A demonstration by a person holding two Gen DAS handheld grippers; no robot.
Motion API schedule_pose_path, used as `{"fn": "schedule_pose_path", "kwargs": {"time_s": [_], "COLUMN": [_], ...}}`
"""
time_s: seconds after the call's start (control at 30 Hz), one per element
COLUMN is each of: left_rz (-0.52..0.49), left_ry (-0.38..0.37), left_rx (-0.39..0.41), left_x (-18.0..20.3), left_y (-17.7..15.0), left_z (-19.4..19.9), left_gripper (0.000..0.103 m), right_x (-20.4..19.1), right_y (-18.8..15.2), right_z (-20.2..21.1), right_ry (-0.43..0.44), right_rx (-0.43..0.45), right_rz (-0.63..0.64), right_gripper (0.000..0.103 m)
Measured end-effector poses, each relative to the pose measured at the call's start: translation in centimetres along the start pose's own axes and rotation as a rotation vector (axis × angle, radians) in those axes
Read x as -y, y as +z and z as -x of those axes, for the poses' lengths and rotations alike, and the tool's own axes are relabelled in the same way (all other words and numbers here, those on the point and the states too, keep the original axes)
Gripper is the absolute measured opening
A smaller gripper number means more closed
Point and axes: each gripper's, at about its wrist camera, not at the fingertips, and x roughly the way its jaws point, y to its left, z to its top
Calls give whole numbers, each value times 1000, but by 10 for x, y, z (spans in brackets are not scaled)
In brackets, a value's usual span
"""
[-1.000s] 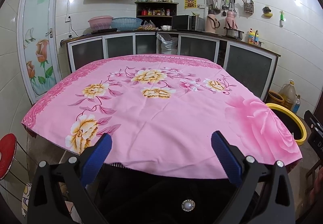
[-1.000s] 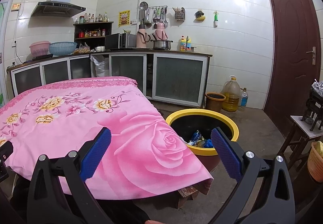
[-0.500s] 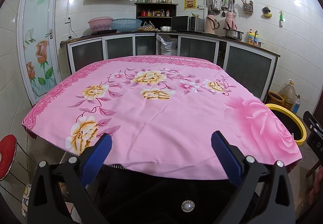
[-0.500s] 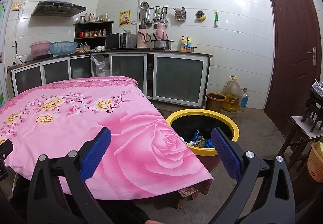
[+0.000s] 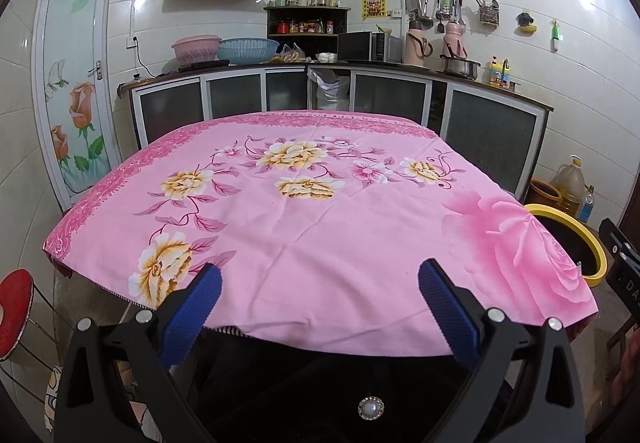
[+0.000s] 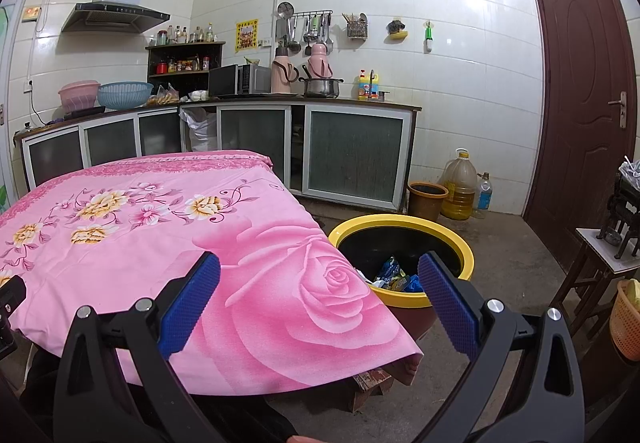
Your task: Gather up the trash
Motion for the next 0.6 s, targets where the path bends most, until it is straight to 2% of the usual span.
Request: {"fn": "schedule_pose_path", "kwargs": {"time_s": [0.6], "left_rz": [-3], "left_ry": [-6], "left_rx": [-6], "left_x": [-5], "left_y": [2], "left_z": [-3], "left_gripper": [95], "right_x": [1], "right_y": [-3], "right_z": [0], "right_ry": [0], "right_rx": [-3], "right_rz": [-1], "right_gripper": [95]}}
